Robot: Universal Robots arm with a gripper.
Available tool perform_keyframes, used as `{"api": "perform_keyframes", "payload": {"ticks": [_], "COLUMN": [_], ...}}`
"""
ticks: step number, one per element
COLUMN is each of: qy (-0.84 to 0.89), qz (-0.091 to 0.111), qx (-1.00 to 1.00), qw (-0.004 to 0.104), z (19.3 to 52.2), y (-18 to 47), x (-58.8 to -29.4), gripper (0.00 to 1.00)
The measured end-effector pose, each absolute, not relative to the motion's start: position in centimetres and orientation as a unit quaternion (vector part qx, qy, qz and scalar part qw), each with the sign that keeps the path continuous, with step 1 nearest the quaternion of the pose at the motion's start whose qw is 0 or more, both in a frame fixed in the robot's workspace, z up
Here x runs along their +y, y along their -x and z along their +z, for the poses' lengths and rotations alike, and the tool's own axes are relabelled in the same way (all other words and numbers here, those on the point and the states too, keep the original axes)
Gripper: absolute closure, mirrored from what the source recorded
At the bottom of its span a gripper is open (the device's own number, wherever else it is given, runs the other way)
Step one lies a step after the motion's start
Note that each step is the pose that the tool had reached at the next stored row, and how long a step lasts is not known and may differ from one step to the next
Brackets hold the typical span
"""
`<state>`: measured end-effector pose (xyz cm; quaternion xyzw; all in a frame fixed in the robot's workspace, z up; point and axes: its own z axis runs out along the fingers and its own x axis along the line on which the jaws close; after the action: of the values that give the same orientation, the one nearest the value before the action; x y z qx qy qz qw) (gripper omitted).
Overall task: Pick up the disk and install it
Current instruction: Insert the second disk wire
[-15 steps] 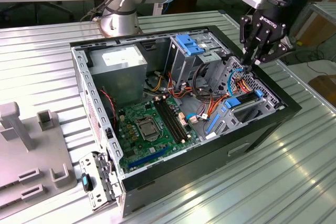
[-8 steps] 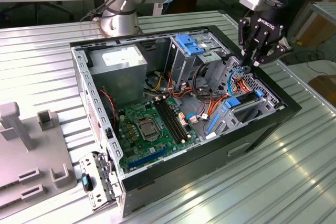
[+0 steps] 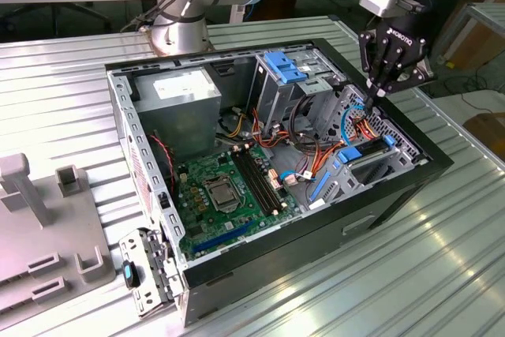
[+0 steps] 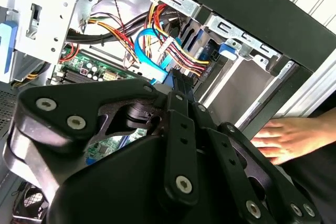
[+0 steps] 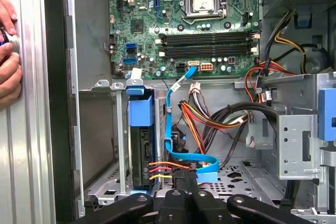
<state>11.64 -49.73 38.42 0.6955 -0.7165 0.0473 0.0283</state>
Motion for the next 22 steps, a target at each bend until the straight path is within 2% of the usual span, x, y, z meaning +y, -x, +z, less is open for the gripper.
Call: {"api": "perform_keyframes", "payload": {"ticks": [3,4,6,15,22], "qy": [-0.695,-0.695,-0.695,-0.694,-0.693], "qz": [0.050,0.052,0.061,0.078,0.083], "qx": [-0.716,-0.716,-0.716,-0.714,-0.714], "qw": [0.030,0.033,0.040,0.054,0.058], "z": [38.4,38.4,38.2,37.5,37.0], "y": [-11.6,-11.6,-11.6,-11.6,-11.6], "x": [-49.7,-49.7,-49.7,-49.7,-49.7], "gripper": [0.89,0.82,0.82,0.82,0.82]}}
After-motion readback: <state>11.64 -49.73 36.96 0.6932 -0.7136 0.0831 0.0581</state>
